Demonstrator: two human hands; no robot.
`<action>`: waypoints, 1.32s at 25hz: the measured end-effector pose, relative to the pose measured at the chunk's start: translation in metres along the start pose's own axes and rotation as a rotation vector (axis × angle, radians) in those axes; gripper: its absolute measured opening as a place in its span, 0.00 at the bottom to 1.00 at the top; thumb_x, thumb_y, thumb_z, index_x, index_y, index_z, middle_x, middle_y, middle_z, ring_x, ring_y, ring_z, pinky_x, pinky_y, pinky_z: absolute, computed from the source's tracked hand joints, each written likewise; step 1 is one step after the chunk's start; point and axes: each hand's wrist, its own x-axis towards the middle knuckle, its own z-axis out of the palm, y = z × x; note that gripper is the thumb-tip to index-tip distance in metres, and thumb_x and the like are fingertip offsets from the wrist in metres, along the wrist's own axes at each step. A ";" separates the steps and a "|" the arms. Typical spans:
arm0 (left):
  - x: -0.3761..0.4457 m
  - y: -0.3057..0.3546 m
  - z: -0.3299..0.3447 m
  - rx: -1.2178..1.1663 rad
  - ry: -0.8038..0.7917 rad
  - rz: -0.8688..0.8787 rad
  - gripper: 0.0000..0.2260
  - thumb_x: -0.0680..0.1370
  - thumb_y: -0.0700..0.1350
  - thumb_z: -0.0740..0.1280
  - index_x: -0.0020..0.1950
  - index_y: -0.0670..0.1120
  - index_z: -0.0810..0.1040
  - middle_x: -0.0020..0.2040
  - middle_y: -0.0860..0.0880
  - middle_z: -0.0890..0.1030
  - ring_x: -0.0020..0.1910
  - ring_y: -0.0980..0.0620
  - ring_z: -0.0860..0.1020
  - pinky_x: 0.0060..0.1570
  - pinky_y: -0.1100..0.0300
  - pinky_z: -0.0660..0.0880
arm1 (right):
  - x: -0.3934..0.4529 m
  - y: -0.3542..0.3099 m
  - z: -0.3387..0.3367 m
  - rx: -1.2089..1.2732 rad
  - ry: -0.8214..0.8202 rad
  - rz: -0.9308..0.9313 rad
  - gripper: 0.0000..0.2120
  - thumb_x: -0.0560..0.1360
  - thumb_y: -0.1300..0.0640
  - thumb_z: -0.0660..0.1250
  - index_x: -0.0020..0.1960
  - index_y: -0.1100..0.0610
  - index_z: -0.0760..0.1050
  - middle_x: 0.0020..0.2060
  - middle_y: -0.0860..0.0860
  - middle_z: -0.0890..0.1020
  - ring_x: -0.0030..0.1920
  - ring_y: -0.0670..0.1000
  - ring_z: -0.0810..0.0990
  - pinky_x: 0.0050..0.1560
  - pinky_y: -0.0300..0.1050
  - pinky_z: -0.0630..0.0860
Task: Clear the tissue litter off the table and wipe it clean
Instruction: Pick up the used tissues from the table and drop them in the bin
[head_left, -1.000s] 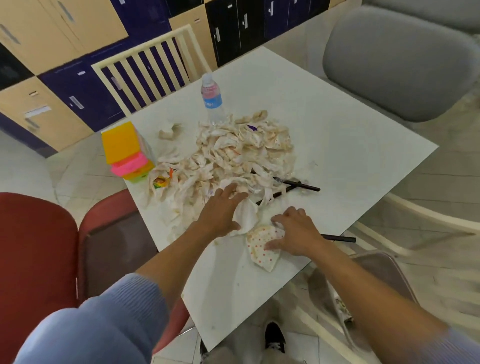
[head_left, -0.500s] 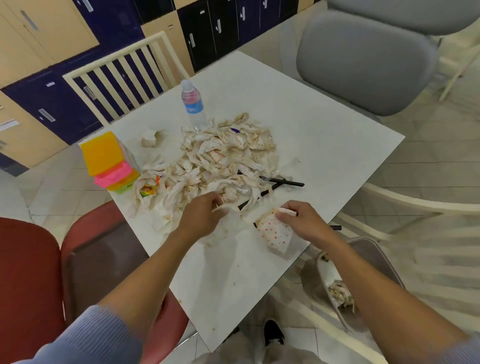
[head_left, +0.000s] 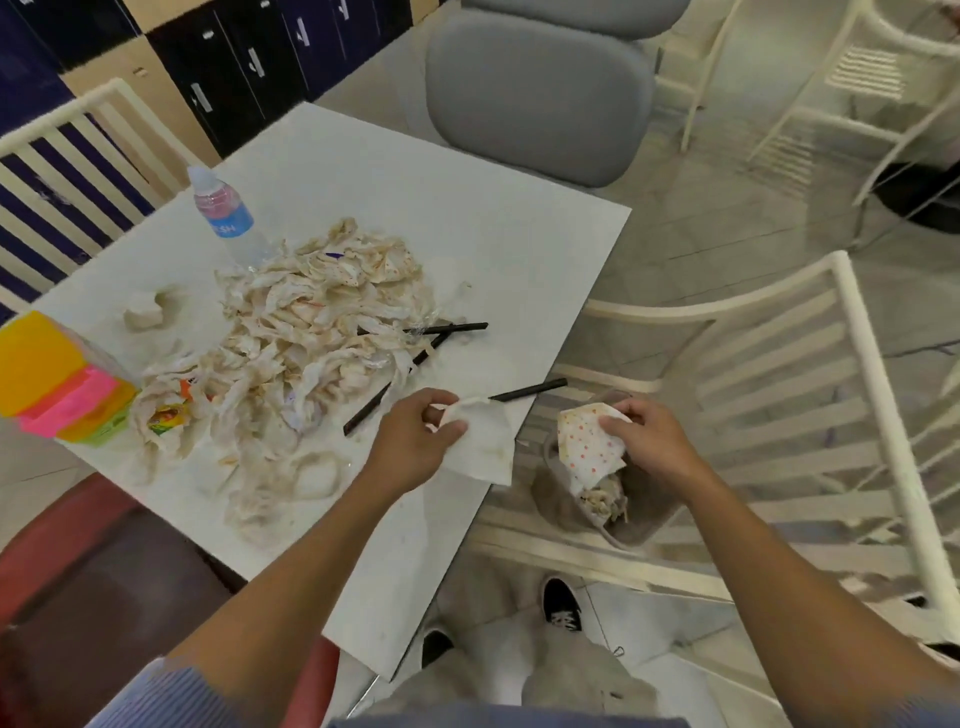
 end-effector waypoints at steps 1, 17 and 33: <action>-0.001 0.005 0.016 -0.002 -0.015 0.013 0.10 0.74 0.45 0.72 0.55 0.51 0.78 0.40 0.55 0.77 0.38 0.55 0.75 0.37 0.67 0.69 | -0.001 0.012 -0.011 0.005 0.055 0.030 0.04 0.76 0.59 0.67 0.42 0.54 0.77 0.40 0.51 0.81 0.38 0.48 0.77 0.38 0.43 0.72; 0.017 0.052 0.196 0.063 -0.152 -0.134 0.21 0.74 0.48 0.71 0.66 0.49 0.74 0.56 0.49 0.81 0.52 0.53 0.78 0.58 0.54 0.76 | 0.061 0.046 -0.065 -0.039 -0.103 0.004 0.03 0.74 0.56 0.69 0.47 0.50 0.78 0.40 0.50 0.81 0.42 0.51 0.80 0.46 0.45 0.77; 0.033 -0.040 -0.010 0.122 0.287 -0.226 0.04 0.75 0.46 0.69 0.50 0.51 0.80 0.41 0.54 0.78 0.41 0.54 0.77 0.43 0.60 0.74 | 0.083 -0.017 0.071 -0.370 -0.174 -0.173 0.14 0.73 0.61 0.70 0.56 0.50 0.76 0.58 0.56 0.75 0.54 0.54 0.76 0.57 0.44 0.71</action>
